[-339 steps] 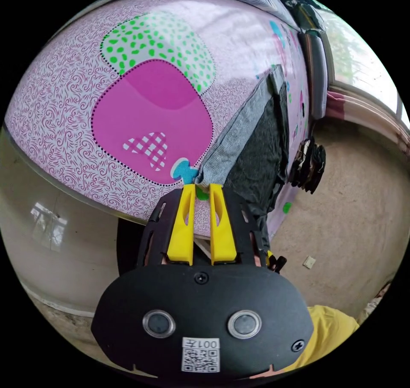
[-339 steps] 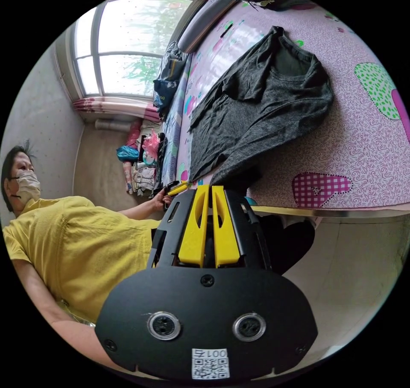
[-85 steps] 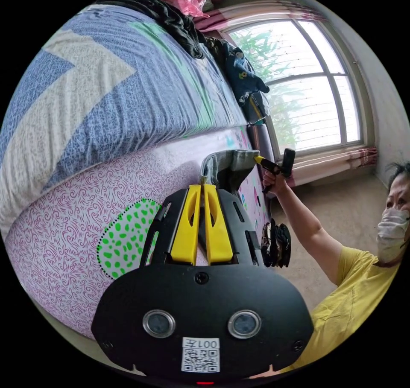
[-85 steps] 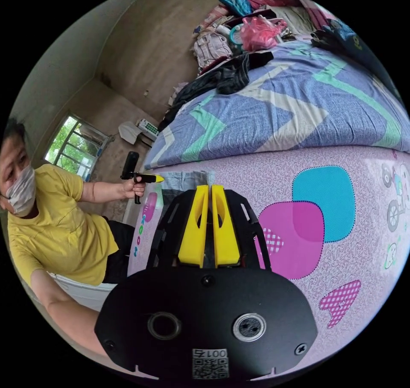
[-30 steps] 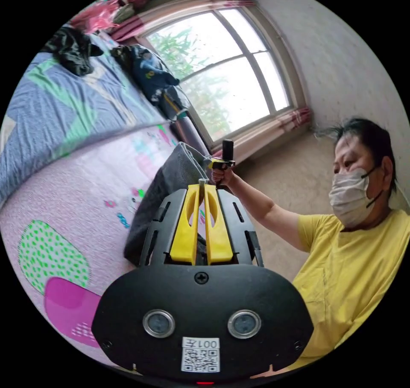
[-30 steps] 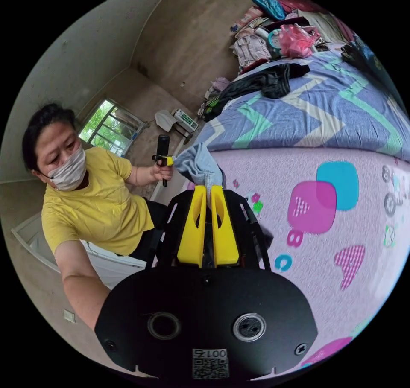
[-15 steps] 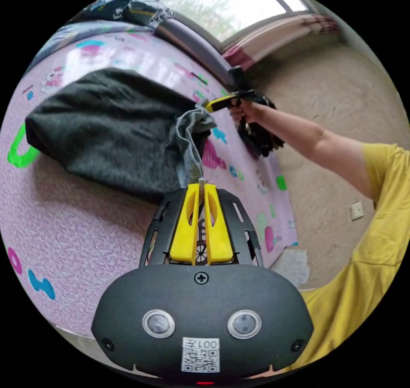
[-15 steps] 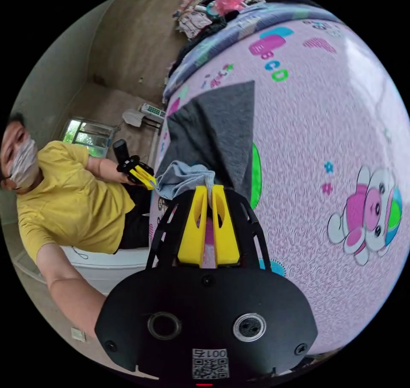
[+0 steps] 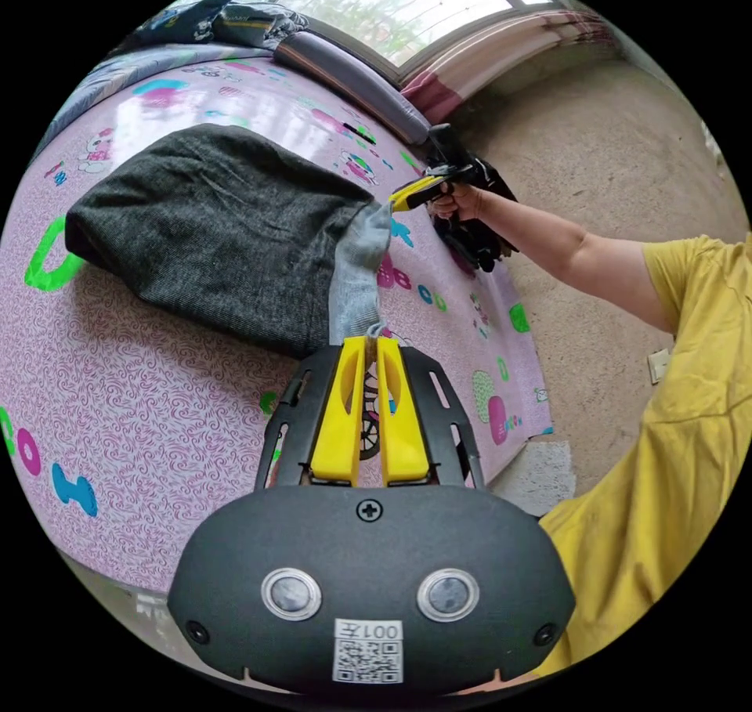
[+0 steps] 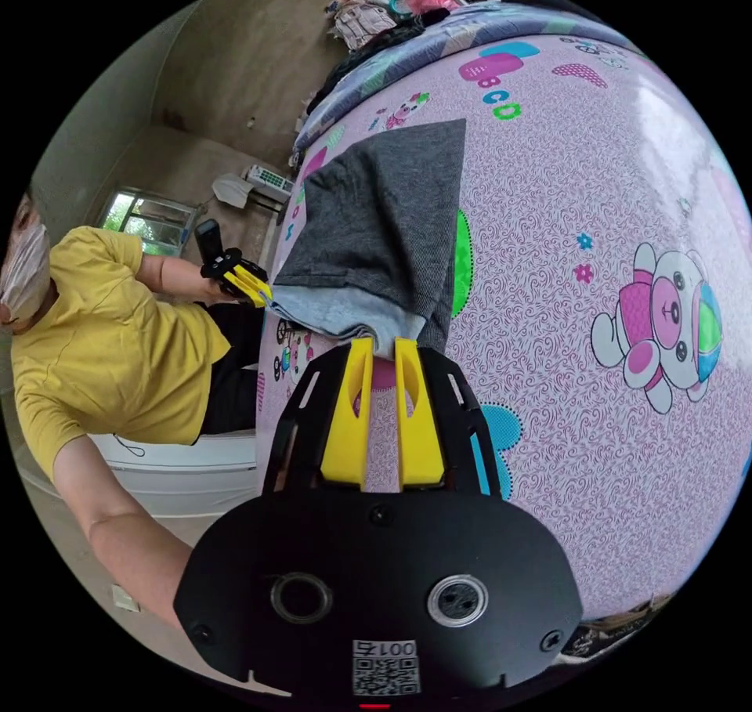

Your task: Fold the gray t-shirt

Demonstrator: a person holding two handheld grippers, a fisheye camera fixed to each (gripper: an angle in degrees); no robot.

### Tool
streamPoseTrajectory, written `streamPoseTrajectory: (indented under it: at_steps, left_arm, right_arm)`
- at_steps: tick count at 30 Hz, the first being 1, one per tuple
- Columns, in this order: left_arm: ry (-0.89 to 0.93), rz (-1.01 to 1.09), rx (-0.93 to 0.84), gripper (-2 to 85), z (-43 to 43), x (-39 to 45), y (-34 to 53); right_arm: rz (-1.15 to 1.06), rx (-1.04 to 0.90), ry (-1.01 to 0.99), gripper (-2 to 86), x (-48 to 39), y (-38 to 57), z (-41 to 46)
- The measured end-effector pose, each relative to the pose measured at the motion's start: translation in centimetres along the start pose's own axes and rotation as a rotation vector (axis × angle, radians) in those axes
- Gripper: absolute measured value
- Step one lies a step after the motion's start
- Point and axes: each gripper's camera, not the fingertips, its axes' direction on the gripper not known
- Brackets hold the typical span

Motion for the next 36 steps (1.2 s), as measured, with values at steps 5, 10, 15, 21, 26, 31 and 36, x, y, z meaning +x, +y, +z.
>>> streamPoseTrajectory:
  at_steps: [5, 10, 15, 21, 26, 31, 36]
  left_arm:
    - [0.036, 0.010, -0.013, -0.4, 0.4, -2.1, 0.0]
    - [-0.011, -0.014, -0.024, -0.5, 2.8, -3.8, -0.6]
    - [-0.063, -0.054, -0.039, -0.6, 6.3, -5.2, -1.0]
    - [-0.093, -0.109, -0.045, -0.7, 8.7, -7.7, -1.7]
    - [-0.098, -0.098, -0.056, -1.1, 8.9, -9.3, -2.5]
    - [-0.050, -0.088, -0.043, -0.9, 7.3, -10.1, -1.9]
    - [-0.010, -0.102, -0.048, -1.5, 3.4, -11.2, -0.5]
  right_arm:
    - [-0.069, 0.083, 0.090, 1.1, -2.8, -0.1, -1.5]
    - [-0.082, 0.053, 0.210, 0.5, -4.3, -0.7, -0.5]
    - [-0.172, 0.072, 0.157, 0.5, -7.4, -0.9, 0.6]
    - [-0.246, -0.008, -0.040, 0.5, -11.6, -4.1, 9.2]
    - [-0.169, -0.042, -0.094, 0.5, -11.2, -5.2, 13.9]
    - [-0.112, -0.057, -0.099, 0.5, -9.9, -4.7, 14.6]
    - [-0.076, -0.031, -0.102, 0.4, -9.8, -4.3, 14.6]
